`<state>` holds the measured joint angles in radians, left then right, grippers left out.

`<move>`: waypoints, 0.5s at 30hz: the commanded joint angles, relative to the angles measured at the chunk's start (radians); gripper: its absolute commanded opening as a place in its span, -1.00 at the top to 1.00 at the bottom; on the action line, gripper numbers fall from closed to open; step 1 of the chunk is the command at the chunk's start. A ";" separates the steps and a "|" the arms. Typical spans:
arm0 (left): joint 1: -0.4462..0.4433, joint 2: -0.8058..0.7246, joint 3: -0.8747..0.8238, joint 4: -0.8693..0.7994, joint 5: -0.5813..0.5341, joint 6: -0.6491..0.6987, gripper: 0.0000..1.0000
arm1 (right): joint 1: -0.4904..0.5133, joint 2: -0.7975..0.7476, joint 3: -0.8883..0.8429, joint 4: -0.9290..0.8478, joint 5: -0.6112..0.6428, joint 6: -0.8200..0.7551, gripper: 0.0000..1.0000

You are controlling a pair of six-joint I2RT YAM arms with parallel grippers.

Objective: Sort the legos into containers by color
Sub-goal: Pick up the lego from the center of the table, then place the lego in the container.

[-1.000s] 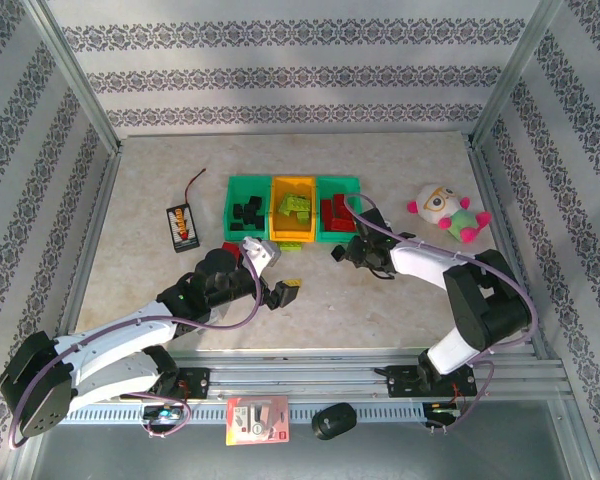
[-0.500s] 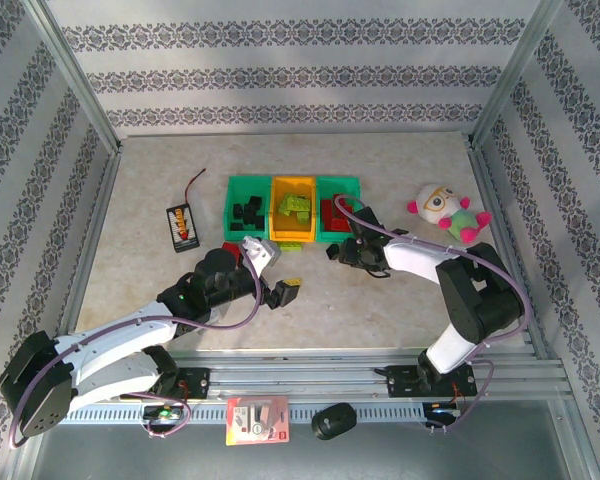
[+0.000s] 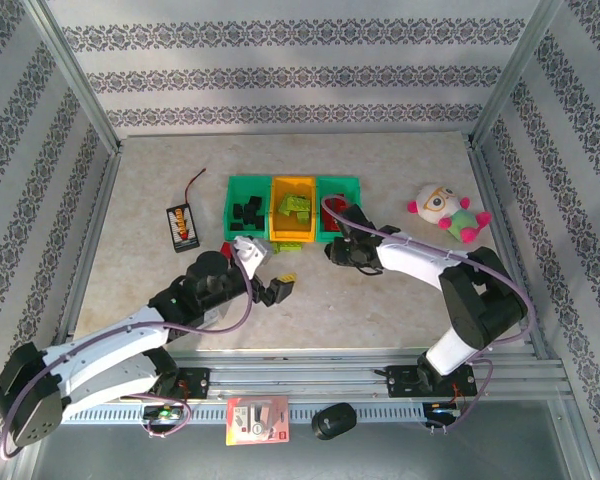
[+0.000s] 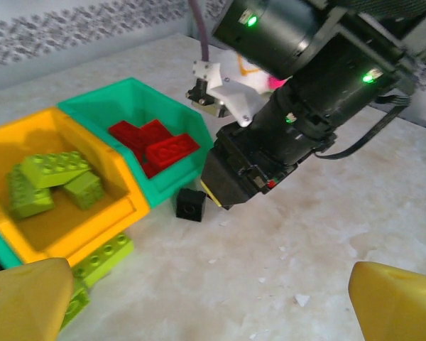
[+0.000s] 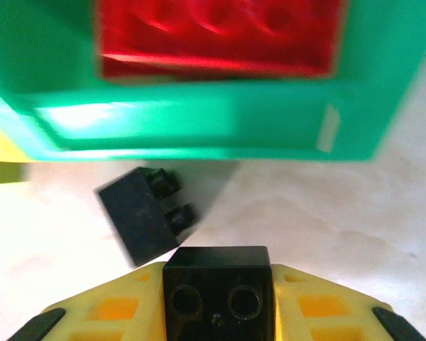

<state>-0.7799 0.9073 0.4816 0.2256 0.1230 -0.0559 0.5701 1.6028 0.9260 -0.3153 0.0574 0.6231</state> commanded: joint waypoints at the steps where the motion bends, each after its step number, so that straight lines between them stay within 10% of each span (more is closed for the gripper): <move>1: -0.018 -0.071 -0.014 -0.130 -0.136 0.012 -0.99 | 0.055 -0.014 0.089 0.016 -0.016 -0.056 0.45; 15: -0.015 -0.296 0.012 -0.481 -0.464 -0.088 -0.99 | 0.188 0.385 0.639 0.064 -0.038 -0.127 0.44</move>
<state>-0.7799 0.6346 0.4816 -0.1547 -0.2623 -0.1104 0.7448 1.9236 1.4761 -0.2565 0.0235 0.5274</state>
